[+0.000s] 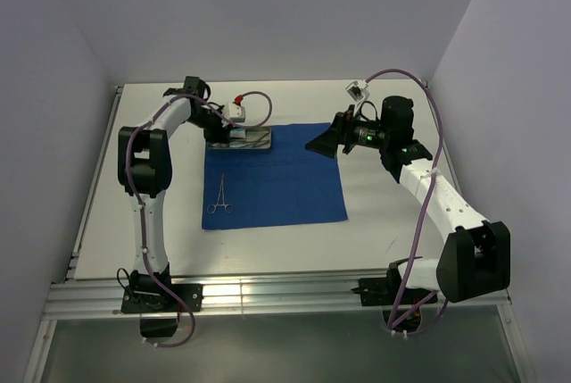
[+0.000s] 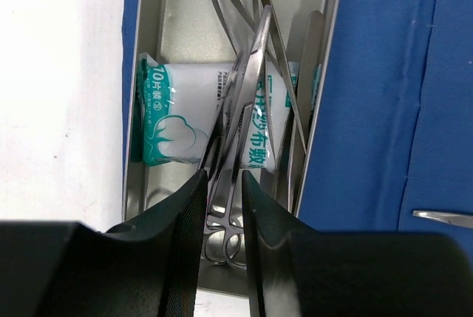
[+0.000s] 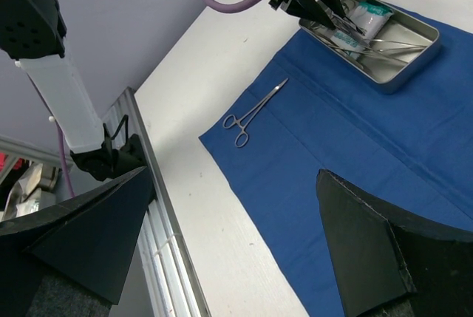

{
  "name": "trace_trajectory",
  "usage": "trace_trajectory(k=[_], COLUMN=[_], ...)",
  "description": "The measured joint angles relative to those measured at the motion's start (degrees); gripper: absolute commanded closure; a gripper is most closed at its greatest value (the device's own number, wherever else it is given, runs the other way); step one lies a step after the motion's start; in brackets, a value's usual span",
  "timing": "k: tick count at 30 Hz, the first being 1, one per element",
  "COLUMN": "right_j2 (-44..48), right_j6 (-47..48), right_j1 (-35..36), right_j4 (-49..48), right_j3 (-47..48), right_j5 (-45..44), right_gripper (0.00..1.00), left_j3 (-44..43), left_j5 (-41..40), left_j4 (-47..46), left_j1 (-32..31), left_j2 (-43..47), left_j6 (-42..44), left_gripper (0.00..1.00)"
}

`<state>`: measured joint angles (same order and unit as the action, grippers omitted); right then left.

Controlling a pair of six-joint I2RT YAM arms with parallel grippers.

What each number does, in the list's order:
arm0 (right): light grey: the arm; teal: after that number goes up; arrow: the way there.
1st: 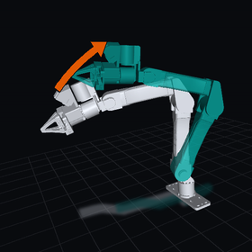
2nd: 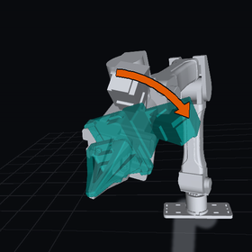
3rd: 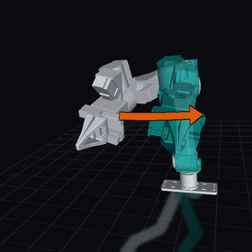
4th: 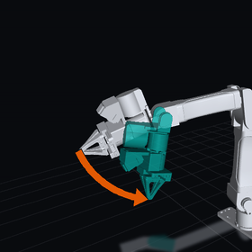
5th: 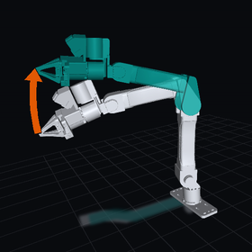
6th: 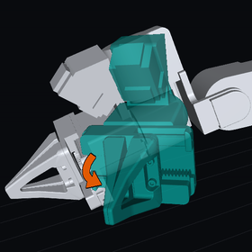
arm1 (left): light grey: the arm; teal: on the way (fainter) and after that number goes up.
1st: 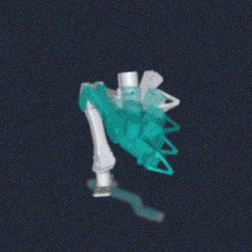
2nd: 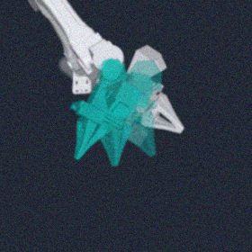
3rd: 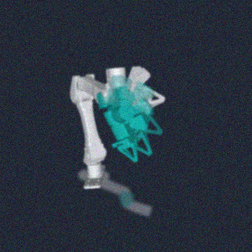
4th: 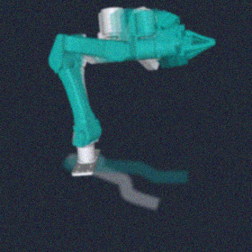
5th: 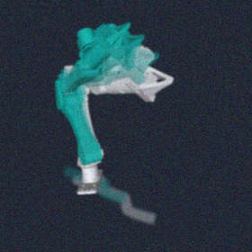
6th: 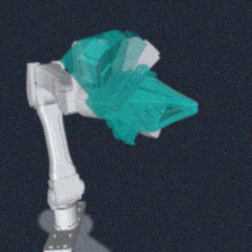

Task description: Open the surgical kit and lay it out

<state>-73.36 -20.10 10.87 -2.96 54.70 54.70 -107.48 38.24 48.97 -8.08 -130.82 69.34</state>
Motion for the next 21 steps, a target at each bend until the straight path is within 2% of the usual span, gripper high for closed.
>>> trace_trajectory(k=[21], right_j2=[-0.4], right_j6=[-0.6], right_j1=[-0.2], right_j4=[-0.4], right_j3=[0.0], right_j5=[0.2], right_gripper=[0.00], left_j3=[2.5], left_j5=[-1.9], left_j4=[-4.8], left_j1=[-1.0], left_j2=[0.7], left_j6=[1.1], left_gripper=[0.73])
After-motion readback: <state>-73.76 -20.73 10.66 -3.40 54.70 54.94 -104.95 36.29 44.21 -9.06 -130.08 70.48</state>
